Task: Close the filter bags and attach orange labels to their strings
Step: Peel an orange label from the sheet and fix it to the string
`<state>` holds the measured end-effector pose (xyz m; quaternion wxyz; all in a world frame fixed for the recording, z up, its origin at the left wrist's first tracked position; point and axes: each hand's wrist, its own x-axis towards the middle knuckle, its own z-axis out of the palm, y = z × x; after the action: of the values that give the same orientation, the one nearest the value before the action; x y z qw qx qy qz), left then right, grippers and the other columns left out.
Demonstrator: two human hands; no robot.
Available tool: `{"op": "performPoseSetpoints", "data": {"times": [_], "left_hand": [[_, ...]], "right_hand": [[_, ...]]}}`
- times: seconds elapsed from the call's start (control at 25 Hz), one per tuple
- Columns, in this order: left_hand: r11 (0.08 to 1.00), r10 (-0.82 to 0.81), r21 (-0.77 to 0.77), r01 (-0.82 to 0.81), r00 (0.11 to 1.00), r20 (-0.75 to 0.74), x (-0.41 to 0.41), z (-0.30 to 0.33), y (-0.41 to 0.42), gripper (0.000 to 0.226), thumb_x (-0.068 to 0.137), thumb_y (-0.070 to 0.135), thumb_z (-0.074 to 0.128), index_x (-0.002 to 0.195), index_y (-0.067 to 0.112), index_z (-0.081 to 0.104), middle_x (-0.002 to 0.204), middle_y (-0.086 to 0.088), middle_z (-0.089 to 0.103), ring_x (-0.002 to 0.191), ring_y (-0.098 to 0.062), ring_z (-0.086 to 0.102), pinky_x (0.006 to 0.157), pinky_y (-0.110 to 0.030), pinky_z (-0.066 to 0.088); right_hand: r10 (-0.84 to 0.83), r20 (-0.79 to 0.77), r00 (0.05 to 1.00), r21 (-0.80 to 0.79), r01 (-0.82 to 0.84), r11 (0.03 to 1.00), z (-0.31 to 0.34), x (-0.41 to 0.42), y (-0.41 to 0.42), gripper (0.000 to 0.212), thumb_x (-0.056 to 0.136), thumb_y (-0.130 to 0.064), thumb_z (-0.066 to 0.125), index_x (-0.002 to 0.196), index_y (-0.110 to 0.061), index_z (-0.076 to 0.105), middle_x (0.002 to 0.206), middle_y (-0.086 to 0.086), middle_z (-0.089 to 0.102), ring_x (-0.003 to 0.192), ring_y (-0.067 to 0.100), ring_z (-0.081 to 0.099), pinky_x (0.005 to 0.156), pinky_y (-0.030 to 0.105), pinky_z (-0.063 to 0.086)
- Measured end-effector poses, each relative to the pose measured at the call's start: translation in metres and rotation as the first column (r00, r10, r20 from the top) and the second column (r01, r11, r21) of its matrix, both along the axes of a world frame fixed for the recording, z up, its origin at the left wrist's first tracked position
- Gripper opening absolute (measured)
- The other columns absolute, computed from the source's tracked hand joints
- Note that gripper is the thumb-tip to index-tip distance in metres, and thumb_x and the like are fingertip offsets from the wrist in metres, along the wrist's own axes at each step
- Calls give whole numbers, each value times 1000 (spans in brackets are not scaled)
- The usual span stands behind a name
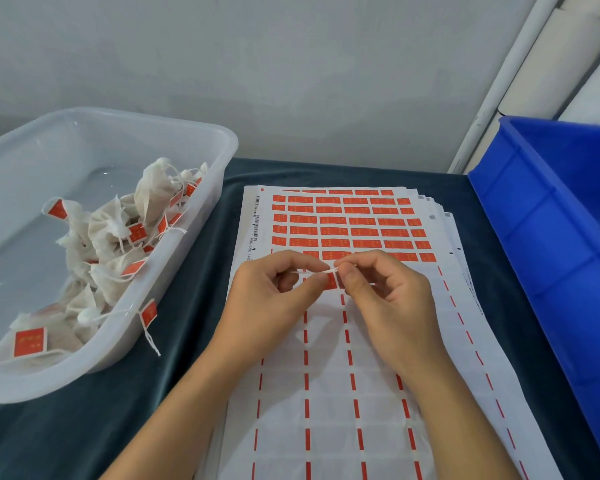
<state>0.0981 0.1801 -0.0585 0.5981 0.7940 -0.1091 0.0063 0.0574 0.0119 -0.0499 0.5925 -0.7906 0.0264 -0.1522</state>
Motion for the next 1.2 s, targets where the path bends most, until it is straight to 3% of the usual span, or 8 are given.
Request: {"op": "performPoseSetpoints", "data": {"times": [0.2, 0.4, 0.64, 0.8, 1.04, 1.2], "left_hand": [[1000, -28, -14, 27, 999, -41, 2, 0, 0, 8, 92, 38, 77, 91, 46, 78, 70, -4, 70, 63, -29, 59, 61, -24, 58], [1000, -23, -20, 21, 997, -70, 1, 1, -2, 9, 93, 36, 77, 91, 45, 79, 70, 1, 71, 65, -30, 62, 63, -23, 61], [1000, -11, -19, 10, 997, -78, 0, 3, -2, 10, 92, 36, 77, 90, 45, 79, 72, -5, 71, 70, -34, 64, 70, -34, 62], [1000, -3, -21, 1, 996, -84, -1, 4, -3, 10, 93, 36, 77, 89, 45, 79, 71, -4, 71, 69, -33, 63, 65, -32, 61], [999, 26, -34, -29, 995, -93, -1, 3, -5, 10, 92, 34, 77, 87, 43, 79, 72, 0, 74, 74, -31, 68, 71, -30, 62], [997, 18, -74, -24, 996, -83, -2, 5, -3, 10, 92, 30, 77, 86, 37, 80, 71, -2, 73, 72, -30, 67, 68, -25, 61]], "right_hand": [[8, -22, 1000, 24, -7, 1000, 0, 1, 0, 18, 90, -51, 61, 96, -39, 73, 94, -25, 74, 97, -1, 69, 78, 6, 52], [12, -30, 999, 38, -11, 999, -1, 1, -1, 13, 94, -46, 63, 96, -38, 73, 93, -23, 74, 95, -1, 70, 78, 7, 53], [15, -43, 999, 42, -14, 999, -2, 0, -2, 9, 97, -39, 66, 97, -36, 74, 93, -21, 75, 95, 2, 71, 80, 11, 56], [14, -44, 999, 44, -12, 999, -2, 0, -1, 11, 96, -40, 65, 98, -36, 75, 94, -21, 75, 95, 2, 71, 81, 11, 57], [62, -37, 997, 83, -59, 995, -1, -1, -1, 8, 97, -32, 68, 101, -35, 74, 94, -18, 75, 95, 5, 71, 80, 13, 57], [139, -54, 989, 66, -135, 989, -2, 0, 0, 18, 94, -26, 75, 109, -37, 72, 99, -19, 75, 100, 5, 71, 83, 18, 59]]}}
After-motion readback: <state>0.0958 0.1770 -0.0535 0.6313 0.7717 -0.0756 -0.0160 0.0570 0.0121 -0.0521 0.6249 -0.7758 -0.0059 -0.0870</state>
